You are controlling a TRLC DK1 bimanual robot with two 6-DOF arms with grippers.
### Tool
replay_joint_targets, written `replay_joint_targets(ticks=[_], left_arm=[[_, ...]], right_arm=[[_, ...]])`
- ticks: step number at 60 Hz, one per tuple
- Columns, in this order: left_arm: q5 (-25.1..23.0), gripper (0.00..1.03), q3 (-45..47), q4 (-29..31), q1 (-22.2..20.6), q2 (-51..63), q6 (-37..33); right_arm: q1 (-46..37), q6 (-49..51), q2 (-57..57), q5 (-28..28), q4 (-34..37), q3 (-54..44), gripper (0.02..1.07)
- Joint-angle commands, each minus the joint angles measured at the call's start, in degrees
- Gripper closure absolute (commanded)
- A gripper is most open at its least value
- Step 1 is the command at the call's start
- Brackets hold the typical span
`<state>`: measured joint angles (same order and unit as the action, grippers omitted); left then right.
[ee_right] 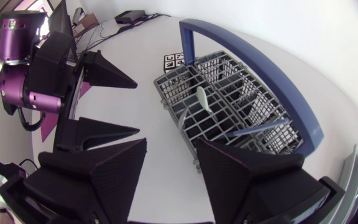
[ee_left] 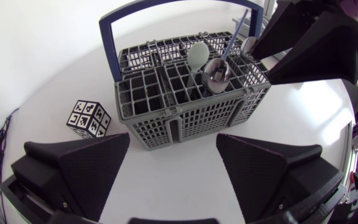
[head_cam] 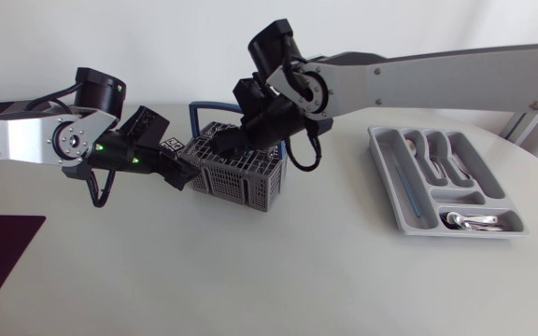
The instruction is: Transfer all utensils from the basket to the drawer tray.
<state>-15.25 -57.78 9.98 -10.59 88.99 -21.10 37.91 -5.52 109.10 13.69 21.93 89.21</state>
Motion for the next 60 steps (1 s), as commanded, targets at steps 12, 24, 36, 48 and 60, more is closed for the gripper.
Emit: replay_joint_targets(ticks=[12, 24, 36, 48, 60], left_arm=[[-2.33, 0.05, 1.62, -0.84, 2.06, 1.8, -1.92], [-3.04, 0.05, 2.14, -1.01, 2.68, 1.8, -2.01], [-3.3, 0.05, 3.02, -1.01, 2.94, 1.36, -2.1], [-4.09, 0.05, 3.46, -1.01, 3.73, 0.75, -2.1], [-4.09, 0.05, 4.17, -1.01, 3.73, 0.22, -2.1]], right_arm=[[1.11, -3.89, 5.33, -0.6, -2.16, 3.78, 0.59], [1.73, -4.06, 7.53, -2.44, -3.74, 5.19, 0.61], [1.9, -4.41, 9.29, -3.85, -6.46, 5.45, 0.8], [1.9, -4.32, 9.99, -4.73, -6.73, 5.8, 0.96], [1.73, -3.97, 9.82, -4.03, -7.26, 5.1, 1.01]])
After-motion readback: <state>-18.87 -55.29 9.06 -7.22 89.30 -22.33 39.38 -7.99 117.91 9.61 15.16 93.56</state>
